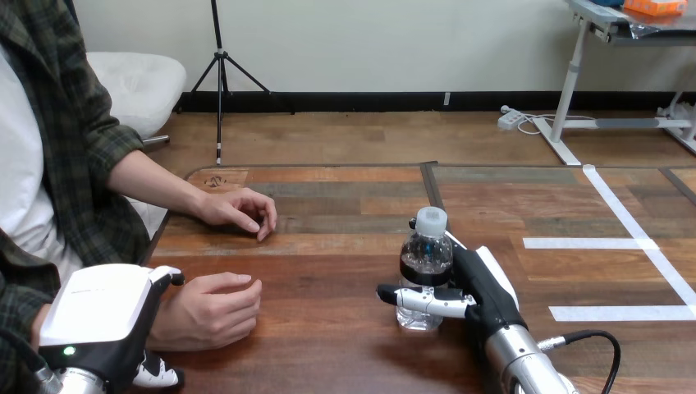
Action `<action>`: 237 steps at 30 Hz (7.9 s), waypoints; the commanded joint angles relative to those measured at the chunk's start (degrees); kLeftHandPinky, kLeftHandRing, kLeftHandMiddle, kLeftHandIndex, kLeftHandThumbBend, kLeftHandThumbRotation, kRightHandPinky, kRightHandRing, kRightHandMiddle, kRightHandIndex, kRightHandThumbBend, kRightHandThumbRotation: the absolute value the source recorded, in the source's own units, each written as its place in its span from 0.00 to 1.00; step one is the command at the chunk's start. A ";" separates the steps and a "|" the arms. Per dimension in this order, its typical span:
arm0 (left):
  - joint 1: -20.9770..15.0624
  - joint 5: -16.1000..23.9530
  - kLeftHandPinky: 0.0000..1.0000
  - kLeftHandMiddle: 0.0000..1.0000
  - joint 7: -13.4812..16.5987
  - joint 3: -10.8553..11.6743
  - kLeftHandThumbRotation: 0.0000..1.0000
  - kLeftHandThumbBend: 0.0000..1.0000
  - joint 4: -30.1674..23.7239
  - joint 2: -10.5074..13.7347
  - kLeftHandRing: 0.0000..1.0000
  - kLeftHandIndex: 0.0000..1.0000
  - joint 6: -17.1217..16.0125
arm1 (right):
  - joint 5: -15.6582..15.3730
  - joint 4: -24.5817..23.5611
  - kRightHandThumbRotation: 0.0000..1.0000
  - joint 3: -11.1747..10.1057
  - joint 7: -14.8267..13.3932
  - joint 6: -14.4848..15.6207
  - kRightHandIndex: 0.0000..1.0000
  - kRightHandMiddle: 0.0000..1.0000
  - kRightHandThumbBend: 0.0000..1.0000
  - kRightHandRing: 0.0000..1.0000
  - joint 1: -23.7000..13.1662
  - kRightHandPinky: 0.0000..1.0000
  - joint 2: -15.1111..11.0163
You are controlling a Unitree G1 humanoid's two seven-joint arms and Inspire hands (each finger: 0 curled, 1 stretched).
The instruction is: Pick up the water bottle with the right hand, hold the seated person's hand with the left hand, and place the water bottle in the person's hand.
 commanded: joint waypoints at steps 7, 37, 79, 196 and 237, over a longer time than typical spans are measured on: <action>-1.77 -1.03 0.77 0.79 2.00 0.02 0.10 0.88 -1.80 1.64 0.78 0.78 -0.98 | 0.54 1.38 0.00 -0.79 -2.03 -0.35 0.79 0.78 0.75 0.75 -6.28 0.76 1.51; -1.08 -1.90 0.77 0.79 2.81 0.13 0.10 0.87 -1.98 1.45 0.78 0.78 -1.88 | 0.78 3.62 0.00 -2.04 -8.88 -1.23 0.53 0.47 0.69 0.43 -7.65 0.43 4.83; -1.28 -2.80 0.74 0.76 5.44 0.04 0.09 0.86 -0.95 1.30 0.76 0.76 -3.30 | 0.61 3.23 0.00 -2.64 -12.57 -5.23 0.41 0.44 0.68 0.43 -7.43 0.47 5.26; -5.63 0.49 0.54 0.64 4.93 -2.09 0.00 0.94 0.63 0.16 0.60 0.63 7.38 | 9.33 -9.66 0.00 -5.85 -3.62 -12.29 0.38 0.40 0.69 0.40 -6.65 0.37 6.28; -9.23 7.88 0.62 0.70 -15.52 -8.13 0.00 0.91 0.15 1.56 0.66 0.69 19.06 | 10.63 -9.50 0.00 -6.15 -2.15 -12.13 0.38 0.41 0.67 0.42 -6.48 0.40 5.87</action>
